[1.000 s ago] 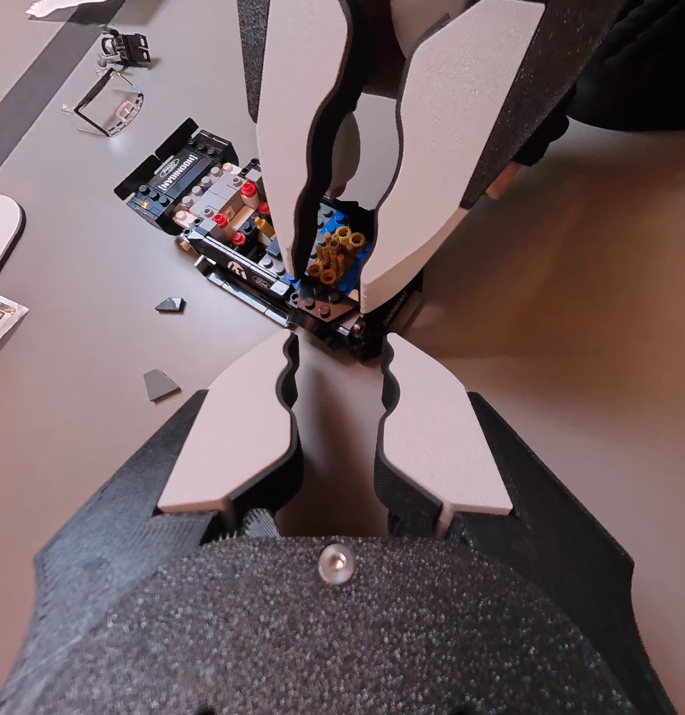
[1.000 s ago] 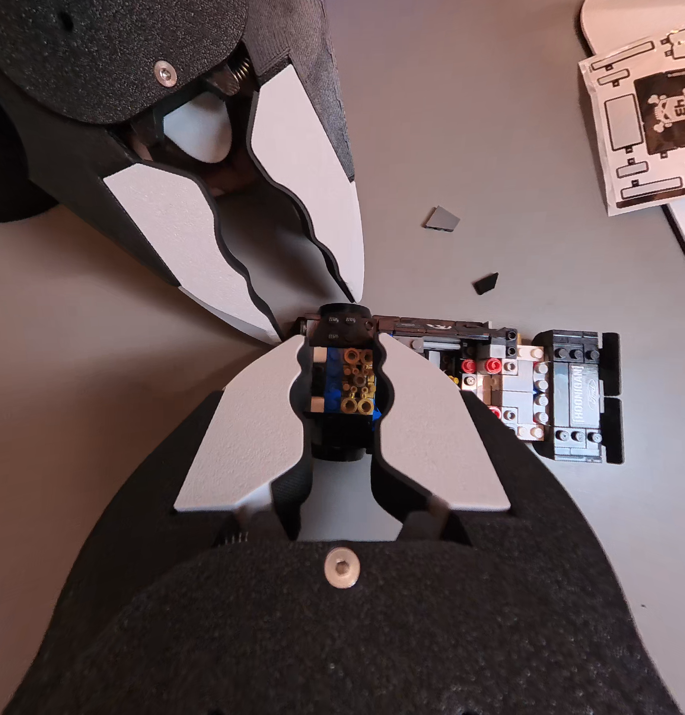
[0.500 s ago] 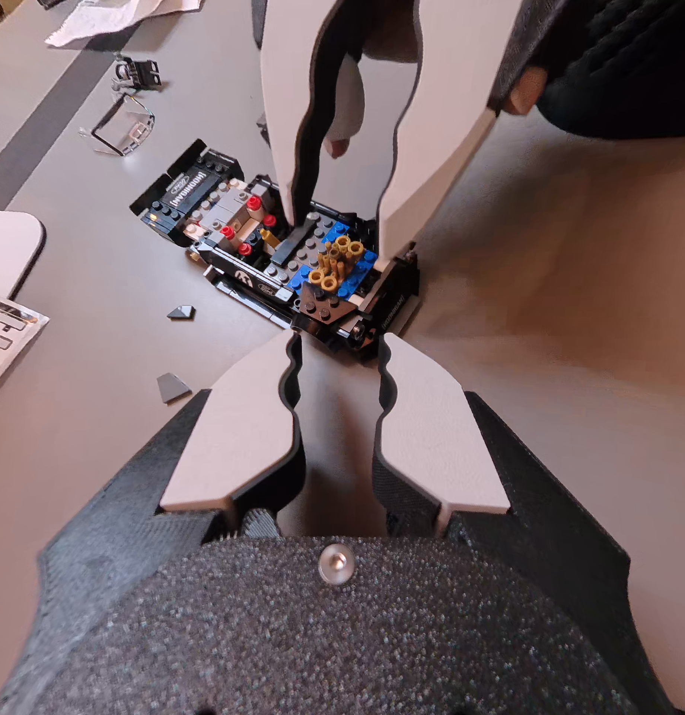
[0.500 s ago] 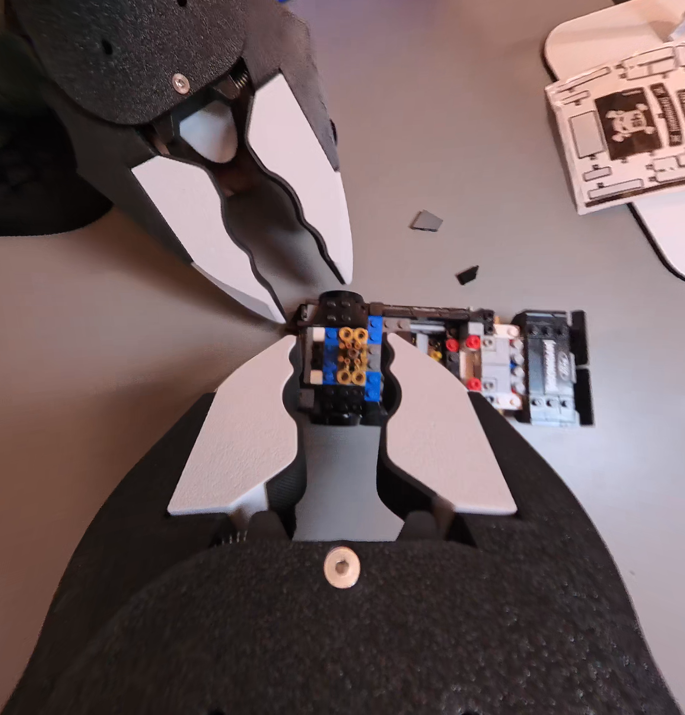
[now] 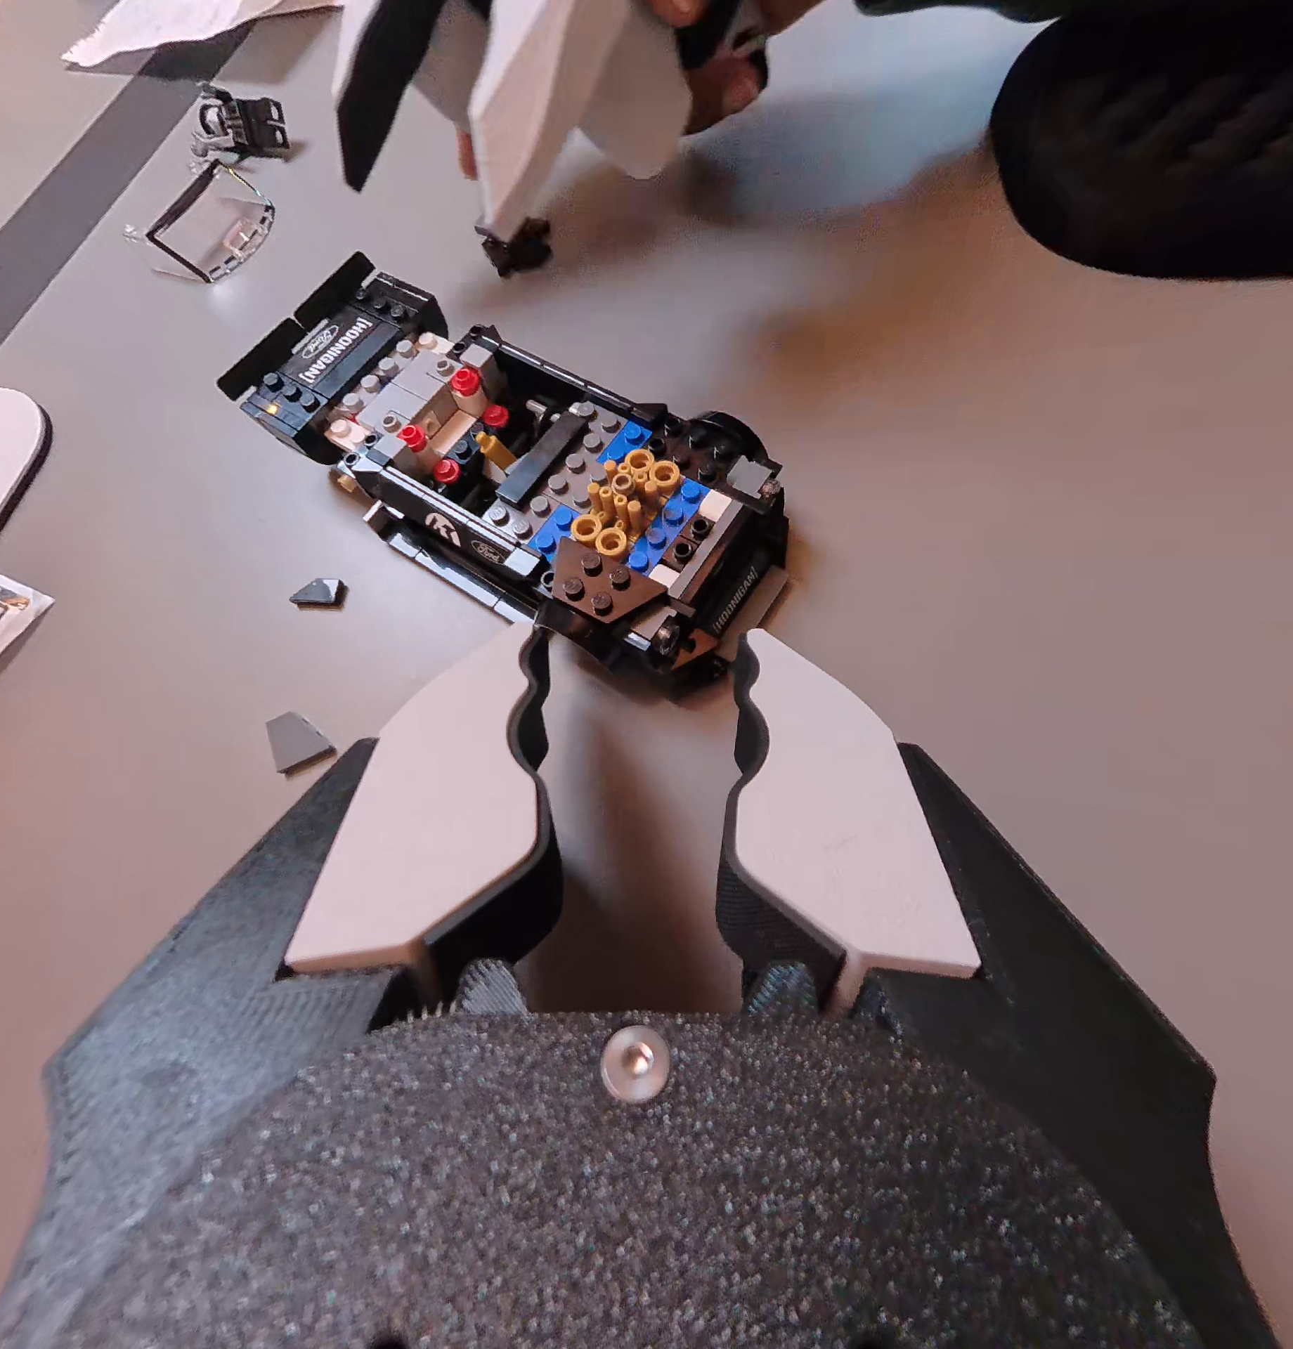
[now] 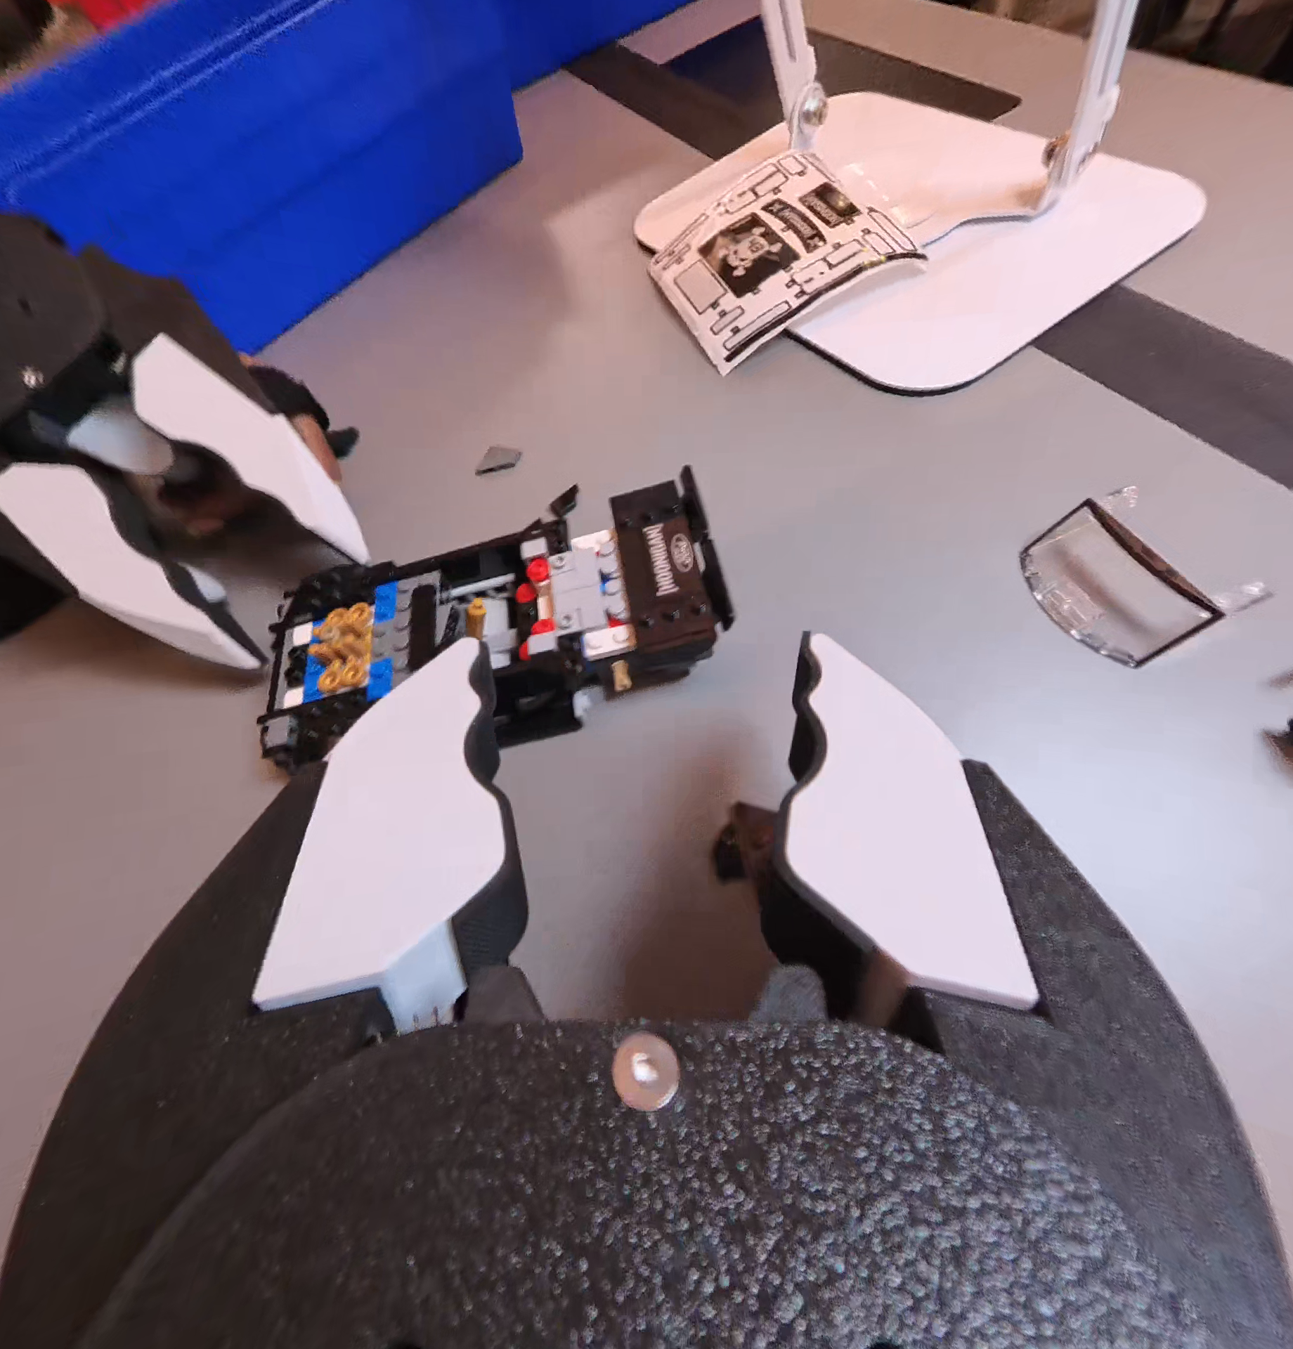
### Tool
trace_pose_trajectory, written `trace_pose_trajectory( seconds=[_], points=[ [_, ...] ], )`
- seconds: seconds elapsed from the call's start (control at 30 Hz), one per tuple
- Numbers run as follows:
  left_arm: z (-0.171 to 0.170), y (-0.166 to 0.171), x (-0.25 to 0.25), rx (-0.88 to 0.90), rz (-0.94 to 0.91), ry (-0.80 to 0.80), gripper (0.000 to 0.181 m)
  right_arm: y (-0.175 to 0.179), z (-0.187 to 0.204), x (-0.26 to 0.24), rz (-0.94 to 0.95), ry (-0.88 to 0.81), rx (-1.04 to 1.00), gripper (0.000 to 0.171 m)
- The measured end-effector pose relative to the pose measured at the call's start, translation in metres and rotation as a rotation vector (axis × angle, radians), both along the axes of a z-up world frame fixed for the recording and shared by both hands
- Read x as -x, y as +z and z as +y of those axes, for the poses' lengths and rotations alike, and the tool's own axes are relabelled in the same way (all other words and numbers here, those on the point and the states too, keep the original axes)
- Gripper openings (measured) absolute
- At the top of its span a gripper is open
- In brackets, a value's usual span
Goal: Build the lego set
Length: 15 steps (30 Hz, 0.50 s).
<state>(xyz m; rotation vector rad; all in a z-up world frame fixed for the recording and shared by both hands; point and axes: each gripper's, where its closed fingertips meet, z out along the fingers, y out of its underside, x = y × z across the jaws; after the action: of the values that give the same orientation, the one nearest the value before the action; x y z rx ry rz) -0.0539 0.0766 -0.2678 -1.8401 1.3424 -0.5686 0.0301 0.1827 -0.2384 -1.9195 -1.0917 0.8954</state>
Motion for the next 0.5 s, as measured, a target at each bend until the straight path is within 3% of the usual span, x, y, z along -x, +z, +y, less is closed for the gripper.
trace_pose_trajectory(
  seconds=[0.2,0.37,0.5],
  points=[
    [0.0,-0.005,-0.001,0.01,0.013,0.005,0.045,-0.012,0.018,0.023,-0.055,0.072,0.064,0.078],
    [-0.001,-0.007,-0.003,0.009,0.023,-0.001,0.044,-0.025,0.004,0.033,-0.125,0.15,0.065,0.062],
    [-0.006,-0.007,-0.007,0.005,0.028,-0.024,0.044,-0.027,-0.001,0.028,-0.15,0.126,0.053,0.06]
  ],
)
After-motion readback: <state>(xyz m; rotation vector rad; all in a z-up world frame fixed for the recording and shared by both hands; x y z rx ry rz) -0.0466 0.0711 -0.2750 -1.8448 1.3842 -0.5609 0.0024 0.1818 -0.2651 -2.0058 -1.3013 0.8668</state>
